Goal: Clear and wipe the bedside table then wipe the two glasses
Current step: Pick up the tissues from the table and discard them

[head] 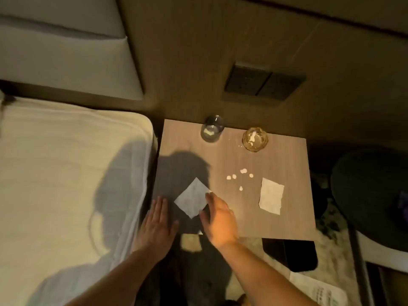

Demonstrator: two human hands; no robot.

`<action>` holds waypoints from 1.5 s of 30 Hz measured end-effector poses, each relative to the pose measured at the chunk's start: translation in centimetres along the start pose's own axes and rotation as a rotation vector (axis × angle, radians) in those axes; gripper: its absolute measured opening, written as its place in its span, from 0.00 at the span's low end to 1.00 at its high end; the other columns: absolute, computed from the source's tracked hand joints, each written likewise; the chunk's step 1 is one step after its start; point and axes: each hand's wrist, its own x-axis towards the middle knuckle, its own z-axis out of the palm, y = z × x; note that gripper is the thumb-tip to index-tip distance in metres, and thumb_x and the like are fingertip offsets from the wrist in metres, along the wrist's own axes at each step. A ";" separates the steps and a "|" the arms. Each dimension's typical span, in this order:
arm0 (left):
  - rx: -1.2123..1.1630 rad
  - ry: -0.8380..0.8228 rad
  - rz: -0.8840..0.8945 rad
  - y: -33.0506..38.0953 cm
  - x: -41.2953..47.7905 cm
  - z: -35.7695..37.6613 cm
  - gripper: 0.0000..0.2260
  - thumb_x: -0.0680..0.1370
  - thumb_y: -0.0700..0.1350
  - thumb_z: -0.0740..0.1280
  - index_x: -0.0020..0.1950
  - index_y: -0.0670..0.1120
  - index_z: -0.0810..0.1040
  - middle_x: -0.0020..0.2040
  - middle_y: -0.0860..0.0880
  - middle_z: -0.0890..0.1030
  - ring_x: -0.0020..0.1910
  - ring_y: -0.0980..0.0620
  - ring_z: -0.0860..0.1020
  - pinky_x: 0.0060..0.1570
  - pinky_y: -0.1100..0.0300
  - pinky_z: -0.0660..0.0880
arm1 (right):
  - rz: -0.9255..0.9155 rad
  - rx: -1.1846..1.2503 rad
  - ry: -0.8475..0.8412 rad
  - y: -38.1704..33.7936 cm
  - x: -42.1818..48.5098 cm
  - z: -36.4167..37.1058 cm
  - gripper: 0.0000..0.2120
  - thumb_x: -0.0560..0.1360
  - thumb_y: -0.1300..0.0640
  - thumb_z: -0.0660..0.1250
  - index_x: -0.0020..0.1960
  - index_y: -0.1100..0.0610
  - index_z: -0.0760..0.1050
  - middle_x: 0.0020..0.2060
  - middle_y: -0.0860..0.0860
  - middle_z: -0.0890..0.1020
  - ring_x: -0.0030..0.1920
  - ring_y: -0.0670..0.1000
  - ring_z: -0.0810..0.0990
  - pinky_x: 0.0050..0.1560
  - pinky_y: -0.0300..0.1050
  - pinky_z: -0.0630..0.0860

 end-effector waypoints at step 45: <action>0.228 0.334 0.004 14.4 7.6 12.9 0.40 0.82 0.63 0.48 0.85 0.36 0.45 0.86 0.37 0.49 0.86 0.40 0.44 0.83 0.40 0.44 | 0.021 -0.122 0.220 22.4 5.7 -1.1 0.28 0.84 0.36 0.40 0.83 0.40 0.50 0.84 0.47 0.51 0.84 0.55 0.42 0.80 0.61 0.47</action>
